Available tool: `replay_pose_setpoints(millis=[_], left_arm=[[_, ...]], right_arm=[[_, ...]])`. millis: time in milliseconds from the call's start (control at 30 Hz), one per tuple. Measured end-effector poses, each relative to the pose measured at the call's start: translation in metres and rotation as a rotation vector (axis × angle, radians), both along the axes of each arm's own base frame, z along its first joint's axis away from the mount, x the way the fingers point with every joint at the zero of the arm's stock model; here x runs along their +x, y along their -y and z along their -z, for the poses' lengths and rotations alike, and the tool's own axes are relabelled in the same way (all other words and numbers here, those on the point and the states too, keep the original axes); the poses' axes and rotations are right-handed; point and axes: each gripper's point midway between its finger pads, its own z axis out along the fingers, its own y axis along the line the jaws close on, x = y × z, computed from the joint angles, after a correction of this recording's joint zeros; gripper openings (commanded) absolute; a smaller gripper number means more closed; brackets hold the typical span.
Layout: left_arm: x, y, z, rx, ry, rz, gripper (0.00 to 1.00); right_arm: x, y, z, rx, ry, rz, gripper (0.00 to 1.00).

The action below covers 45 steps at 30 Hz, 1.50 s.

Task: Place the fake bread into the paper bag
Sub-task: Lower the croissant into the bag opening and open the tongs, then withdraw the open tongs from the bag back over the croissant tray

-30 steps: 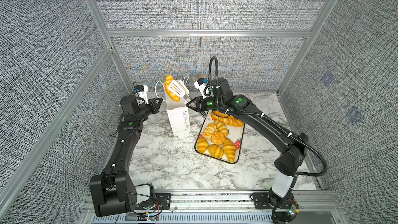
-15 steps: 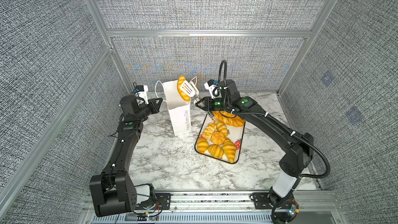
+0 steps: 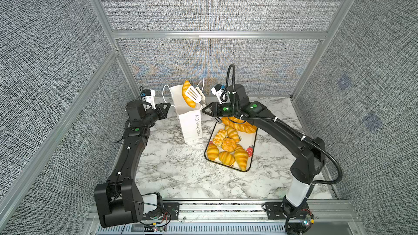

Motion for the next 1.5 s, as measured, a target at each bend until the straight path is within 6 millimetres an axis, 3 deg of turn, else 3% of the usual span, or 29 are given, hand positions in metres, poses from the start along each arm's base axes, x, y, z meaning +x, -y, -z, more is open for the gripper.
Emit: replay_pose_setpoints(millis=[400, 667, 1133, 1500], left_arm=[[-0.001, 0.001, 0.0, -0.004, -0.002, 0.008, 0.0], [0.0, 0.002, 0.001, -0.007, -0.006, 0.01, 0.0], [-0.001, 0.002, 0.001, -0.014, -0.009, 0.012, 0.0], [0.0, 0.002, -0.001, -0.014, 0.0, 0.015, 0.0]], right_arm=[[-0.003, -0.004, 0.003, -0.018, -0.016, -0.013, 0.57], [-0.001, -0.006, -0.003, -0.014, 0.001, -0.018, 0.58], [-0.009, -0.003, -0.044, -0.004, 0.072, -0.033, 0.57], [-0.021, 0.017, -0.071, -0.019, 0.133, -0.001, 0.57]])
